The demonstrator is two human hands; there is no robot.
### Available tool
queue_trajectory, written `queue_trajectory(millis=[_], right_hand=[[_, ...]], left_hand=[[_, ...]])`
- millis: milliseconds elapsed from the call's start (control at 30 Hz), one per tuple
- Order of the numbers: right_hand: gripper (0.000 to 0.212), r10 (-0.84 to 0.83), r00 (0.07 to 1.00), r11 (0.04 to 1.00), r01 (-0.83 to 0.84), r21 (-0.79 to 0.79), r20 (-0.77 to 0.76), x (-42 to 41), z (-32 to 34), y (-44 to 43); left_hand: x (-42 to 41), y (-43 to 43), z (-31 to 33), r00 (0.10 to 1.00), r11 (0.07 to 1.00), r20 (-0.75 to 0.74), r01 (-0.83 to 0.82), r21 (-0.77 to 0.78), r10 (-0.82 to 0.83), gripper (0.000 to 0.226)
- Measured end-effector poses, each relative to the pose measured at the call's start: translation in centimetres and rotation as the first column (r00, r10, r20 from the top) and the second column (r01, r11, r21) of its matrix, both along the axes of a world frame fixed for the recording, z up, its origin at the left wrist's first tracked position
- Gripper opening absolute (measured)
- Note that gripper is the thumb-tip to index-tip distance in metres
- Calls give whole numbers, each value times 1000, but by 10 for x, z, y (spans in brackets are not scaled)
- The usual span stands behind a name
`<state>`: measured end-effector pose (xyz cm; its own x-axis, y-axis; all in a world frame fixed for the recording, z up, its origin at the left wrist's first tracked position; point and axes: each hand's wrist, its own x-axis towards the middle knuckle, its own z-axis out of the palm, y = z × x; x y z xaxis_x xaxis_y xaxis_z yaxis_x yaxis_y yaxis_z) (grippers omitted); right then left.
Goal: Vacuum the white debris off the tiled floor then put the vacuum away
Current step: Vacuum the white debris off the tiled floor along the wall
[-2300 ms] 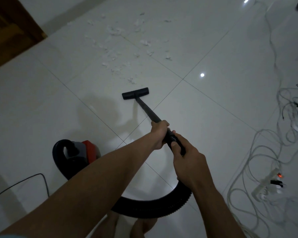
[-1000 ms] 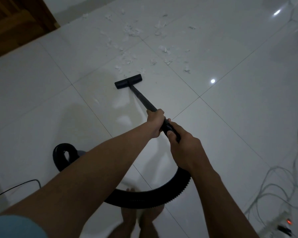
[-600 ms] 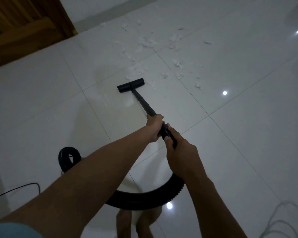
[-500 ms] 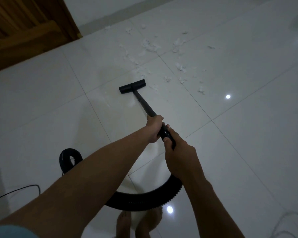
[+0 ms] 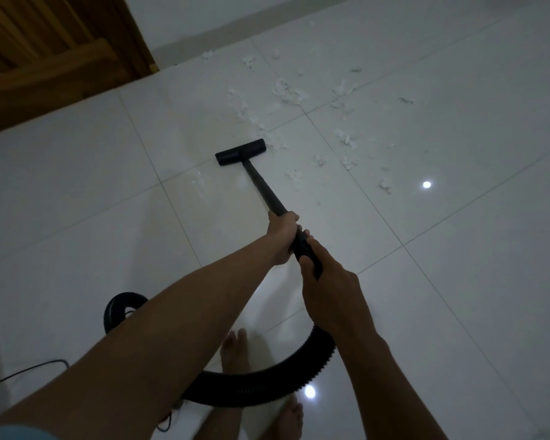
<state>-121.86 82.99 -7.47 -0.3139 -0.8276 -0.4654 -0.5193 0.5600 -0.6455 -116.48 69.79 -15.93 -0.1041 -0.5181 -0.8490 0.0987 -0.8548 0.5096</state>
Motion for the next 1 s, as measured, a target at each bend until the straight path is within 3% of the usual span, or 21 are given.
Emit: queue_trajectory(millis=[633,1000], right_hand=[[45,56,998,998,-56,24,-21,8,-12,-148],[48,68,998,998,-68,2,8,10,-14,-224]], left_hand=[[16,-147,-10,999,999,8,-46,1,46,53],[16,-223,-8,998,999,59,-28,-25,29,37]])
